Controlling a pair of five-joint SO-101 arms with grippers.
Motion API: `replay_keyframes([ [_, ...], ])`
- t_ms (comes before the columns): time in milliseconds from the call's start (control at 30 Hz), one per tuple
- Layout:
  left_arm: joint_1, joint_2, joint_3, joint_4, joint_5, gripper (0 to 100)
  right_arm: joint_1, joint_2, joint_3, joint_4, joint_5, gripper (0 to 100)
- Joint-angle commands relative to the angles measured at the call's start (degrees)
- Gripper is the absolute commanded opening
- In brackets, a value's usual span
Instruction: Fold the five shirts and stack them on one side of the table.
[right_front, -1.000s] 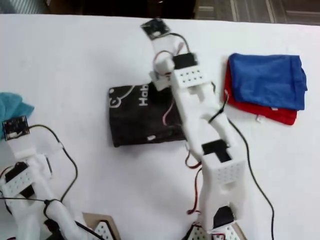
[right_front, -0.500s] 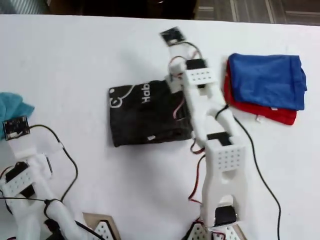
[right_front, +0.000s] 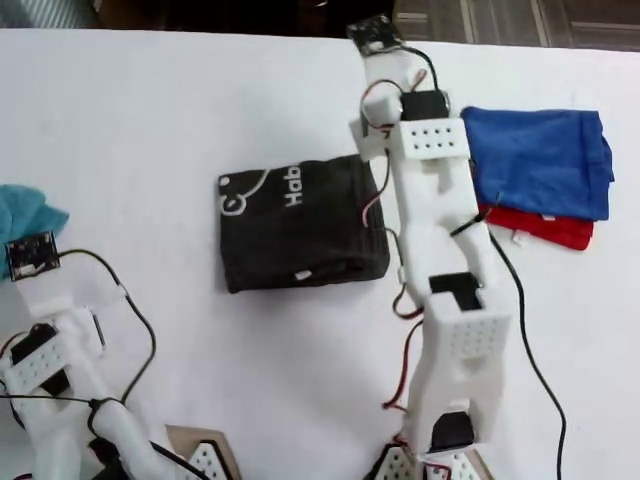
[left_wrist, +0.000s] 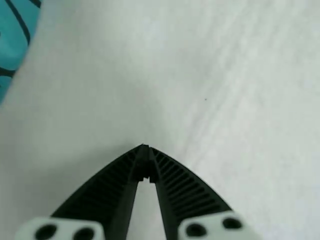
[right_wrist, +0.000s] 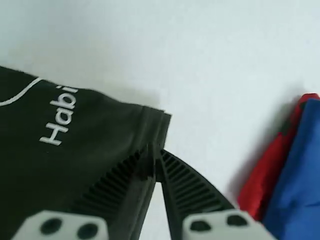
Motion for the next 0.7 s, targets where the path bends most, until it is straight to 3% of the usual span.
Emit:
replay_keyframes([
  [0,-0.35,-1.32,-0.13,-0.79,0.35,3,-3.91,-6.37,-2.29,7.87,-0.44,2.0],
  [167,-0.44,-1.32,-0.13,-0.79,0.35,3,-8.75,-6.29,-1.32,20.26,-0.35,2.0],
  [300,-0.44,-1.32,-0.13,-0.79,0.35,3,-13.05,-6.90,10.02,22.29,4.48,2.0],
  [533,-0.44,-1.32,-0.13,-0.79,0.35,3,-11.12,-8.04,33.58,6.02,5.54,2.1],
  [667,-0.44,-1.32,-0.13,-0.79,0.35,3,-10.33,-11.38,41.49,2.15,5.71,2.1],
])
